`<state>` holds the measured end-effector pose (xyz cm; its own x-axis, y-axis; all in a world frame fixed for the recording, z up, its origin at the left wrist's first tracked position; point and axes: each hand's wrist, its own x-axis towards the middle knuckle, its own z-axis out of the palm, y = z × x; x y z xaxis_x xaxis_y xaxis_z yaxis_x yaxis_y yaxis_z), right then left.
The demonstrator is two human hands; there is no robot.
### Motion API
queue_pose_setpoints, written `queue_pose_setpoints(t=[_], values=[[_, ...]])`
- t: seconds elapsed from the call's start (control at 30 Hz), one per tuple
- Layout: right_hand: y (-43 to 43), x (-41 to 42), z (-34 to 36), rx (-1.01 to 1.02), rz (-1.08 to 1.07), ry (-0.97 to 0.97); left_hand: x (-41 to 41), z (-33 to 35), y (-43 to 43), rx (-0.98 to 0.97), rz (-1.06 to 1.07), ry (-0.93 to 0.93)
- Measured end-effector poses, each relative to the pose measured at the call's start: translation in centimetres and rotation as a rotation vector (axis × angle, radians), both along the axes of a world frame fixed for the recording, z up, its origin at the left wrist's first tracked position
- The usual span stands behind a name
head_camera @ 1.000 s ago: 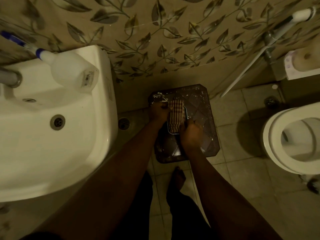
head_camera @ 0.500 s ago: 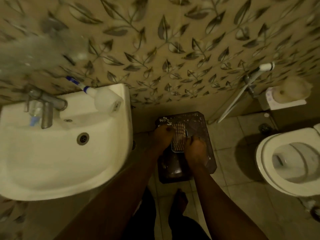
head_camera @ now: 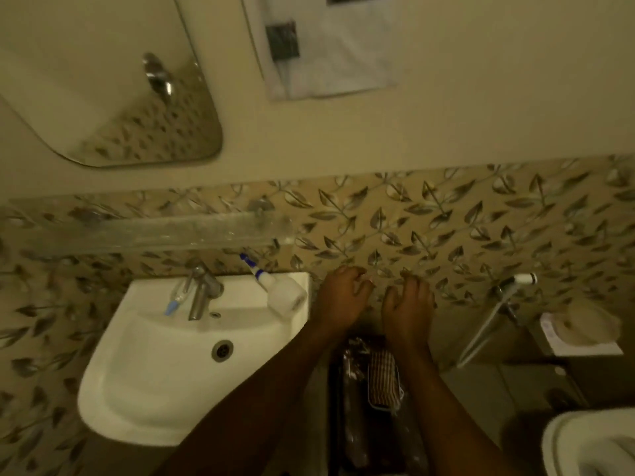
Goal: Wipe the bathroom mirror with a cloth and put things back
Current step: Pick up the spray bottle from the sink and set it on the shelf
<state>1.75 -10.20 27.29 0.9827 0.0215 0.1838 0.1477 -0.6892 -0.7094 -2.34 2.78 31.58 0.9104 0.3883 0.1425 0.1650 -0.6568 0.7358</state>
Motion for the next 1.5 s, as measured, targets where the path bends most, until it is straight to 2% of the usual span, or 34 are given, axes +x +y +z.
queue_pose_setpoints(t=[0.2,0.4,0.5,0.63,0.8,1.07,1.5], values=[[4.2,1.3,8.6,0.048,0.093,-0.341,-2.4,8.8,5.0,0.429,-0.012,-0.253],[8.8,1.4,14.2,-0.027,0.284,-0.657,-6.5,13.1,11.8,0.831,0.157,-0.429],[11.4,1.0,15.4,-0.004,0.358,-0.757,-9.0,13.8,15.4,0.892,0.248,-0.398],[15.0,-0.2,15.5,0.008,0.444,-0.81,-12.5,13.3,20.3,0.934,0.366,-0.268],[19.2,-2.7,13.2,-0.014,0.529,-0.796,-16.5,10.5,25.4,0.895,0.483,-0.09],[25.1,-6.7,8.9,-0.058,0.671,-0.792,-21.9,4.6,31.4,0.669,0.59,0.207],[29.3,-9.7,2.5,-0.108,0.738,-0.779,-22.5,-2.5,35.6,0.405,0.579,0.531]])
